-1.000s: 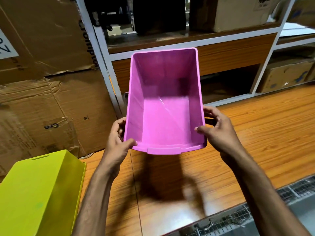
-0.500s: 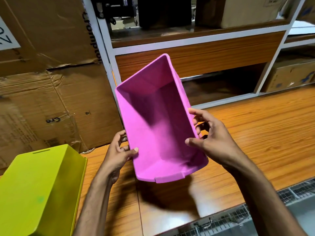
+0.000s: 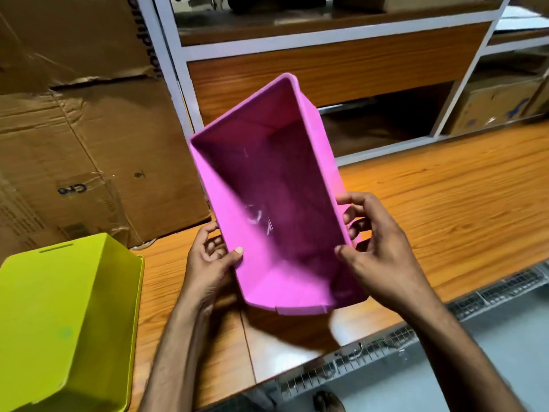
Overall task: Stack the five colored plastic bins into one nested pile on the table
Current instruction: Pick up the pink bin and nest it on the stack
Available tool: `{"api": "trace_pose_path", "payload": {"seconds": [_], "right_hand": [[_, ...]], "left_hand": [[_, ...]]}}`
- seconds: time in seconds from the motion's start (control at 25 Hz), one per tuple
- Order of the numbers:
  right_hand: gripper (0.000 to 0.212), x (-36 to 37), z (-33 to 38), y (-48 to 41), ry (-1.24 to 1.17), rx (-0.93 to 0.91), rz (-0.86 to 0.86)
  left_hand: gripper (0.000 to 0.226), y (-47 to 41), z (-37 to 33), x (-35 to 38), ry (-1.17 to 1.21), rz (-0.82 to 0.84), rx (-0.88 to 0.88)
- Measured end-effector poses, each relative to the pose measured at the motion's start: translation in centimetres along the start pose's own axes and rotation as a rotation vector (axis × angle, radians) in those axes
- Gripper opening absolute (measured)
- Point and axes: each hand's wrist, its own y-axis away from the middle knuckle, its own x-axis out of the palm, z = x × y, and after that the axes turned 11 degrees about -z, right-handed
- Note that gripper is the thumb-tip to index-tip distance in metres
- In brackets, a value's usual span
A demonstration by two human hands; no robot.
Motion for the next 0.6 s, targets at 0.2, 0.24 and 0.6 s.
{"api": "trace_pose_path", "payload": {"seconds": [0.2,0.24,0.6], "right_hand": [[0.076,-4.6,-2.7,1.8,-0.139,0.267,-0.101],[0.075,-5.9,-3.3,2.1,-0.175,0.337,-0.127],[0.062,-20.3,-6.7,7.2,-0.296,0.609,-0.375]], "left_hand": [[0.057,1.7,-2.4,1.9,0.033,0.176,-0.015],[0.056,2.2,-3.0,2.7,0.037,0.229,-0.030],[0.041,9.3,-4.0,17.0,-0.057,0.514,-0.114]]}}
